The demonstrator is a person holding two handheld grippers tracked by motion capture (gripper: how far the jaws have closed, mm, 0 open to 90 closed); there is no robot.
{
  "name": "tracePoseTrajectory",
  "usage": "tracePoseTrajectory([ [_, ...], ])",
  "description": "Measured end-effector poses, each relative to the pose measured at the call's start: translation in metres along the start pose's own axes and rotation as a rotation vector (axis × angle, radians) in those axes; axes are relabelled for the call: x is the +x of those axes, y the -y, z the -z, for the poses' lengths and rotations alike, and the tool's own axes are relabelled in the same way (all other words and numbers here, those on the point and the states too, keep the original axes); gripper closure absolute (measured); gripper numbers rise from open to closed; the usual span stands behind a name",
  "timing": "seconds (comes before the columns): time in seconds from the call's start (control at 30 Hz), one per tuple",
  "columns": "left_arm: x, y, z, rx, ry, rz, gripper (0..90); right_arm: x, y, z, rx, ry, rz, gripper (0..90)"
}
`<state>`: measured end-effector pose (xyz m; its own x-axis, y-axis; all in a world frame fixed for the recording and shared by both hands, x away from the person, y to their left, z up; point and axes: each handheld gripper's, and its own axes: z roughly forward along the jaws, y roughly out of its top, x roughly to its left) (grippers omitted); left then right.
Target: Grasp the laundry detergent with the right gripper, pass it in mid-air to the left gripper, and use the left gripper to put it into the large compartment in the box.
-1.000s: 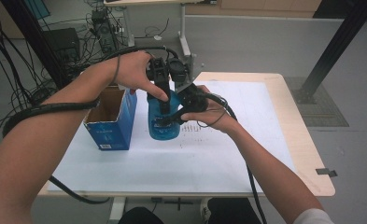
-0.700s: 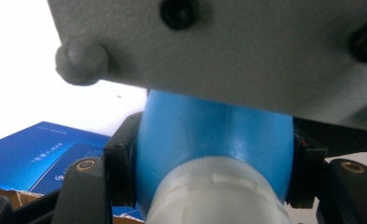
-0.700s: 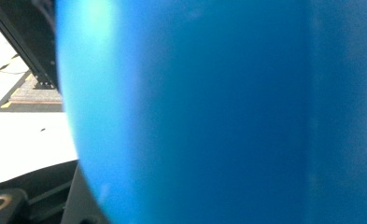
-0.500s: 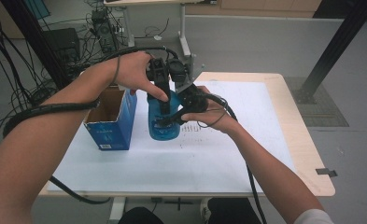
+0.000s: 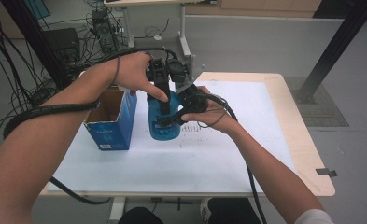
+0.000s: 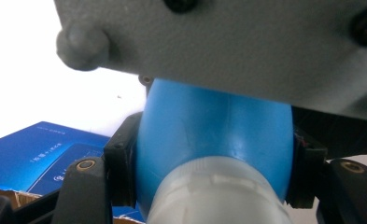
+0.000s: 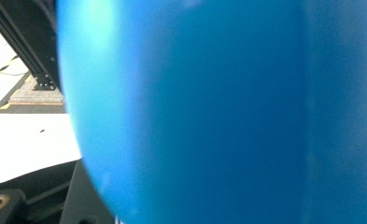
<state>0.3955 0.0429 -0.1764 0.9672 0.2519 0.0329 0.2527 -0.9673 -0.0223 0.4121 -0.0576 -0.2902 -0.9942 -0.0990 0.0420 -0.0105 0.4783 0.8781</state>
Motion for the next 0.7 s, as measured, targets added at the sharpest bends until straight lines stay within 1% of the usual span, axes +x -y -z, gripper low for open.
tracePoseTrajectory([
  [0.17,-0.0001,0.0005,0.0002,0.0,-0.003,0.002,36.8,0.0,0.0,-0.0007,-0.003,0.0,0.0,41.1],
  [0.2,-0.0001,0.0005,0.0003,0.001,-0.003,0.002,36.7,0.001,-0.0003,-0.0005,-0.007,-0.008,-0.012,41.0],
  [0.23,-0.0001,0.0005,0.001,0.002,-0.002,0.003,36.8,0.0002,-0.0002,-0.0006,-0.004,0.0,-0.003,41.0],
  [0.27,-0.0001,0.0008,0.0012,-0.003,-0.003,0.006,36.8,0.0005,-0.0004,-0.0003,-0.006,0.0,-0.011,40.8],
  [0.3,-0.0002,0.0009,0.0014,-0.004,-0.004,0.009,36.8,0.0013,-0.0008,0.0,-0.011,-0.009,-0.024,40.7],
  [0.37,-0.0003,0.001,0.0017,-0.004,-0.005,0.009,36.8,0.0005,-0.0006,0.0001,-0.01,0.001,-0.019,40.6],
  [0.43,-0.0005,0.0012,0.0017,-0.007,-0.006,0.012,36.8,0.0006,-0.0006,0.0004,-0.011,0.001,-0.022,40.4],
  [0.47,-0.0003,0.0014,0.0018,-0.006,-0.006,0.008,36.8,0.0016,-0.0007,0.0007,-0.014,-0.007,-0.035,40.3],
  [0.57,0.0001,0.0013,0.0027,-0.001,-0.006,0.005,36.8,0.0016,-0.0007,0.0011,-0.017,-0.006,-0.038,39.7],
  [0.6,0.0,0.0013,0.0027,-0.003,-0.006,0.006,36.8,0.0011,-0.0007,0.0018,-0.014,0.002,-0.035,39.7],
  [0.67,-0.0001,0.0011,0.003,-0.001,-0.008,0.006,36.8,0.0016,-0.0008,0.002,-0.022,-0.003,-0.044,39.4],
  [0.7,-0.0003,0.001,0.0032,-0.001,-0.009,0.007,36.8,0.0012,-0.0007,0.0023,-0.018,0.003,-0.04,39.3],
])
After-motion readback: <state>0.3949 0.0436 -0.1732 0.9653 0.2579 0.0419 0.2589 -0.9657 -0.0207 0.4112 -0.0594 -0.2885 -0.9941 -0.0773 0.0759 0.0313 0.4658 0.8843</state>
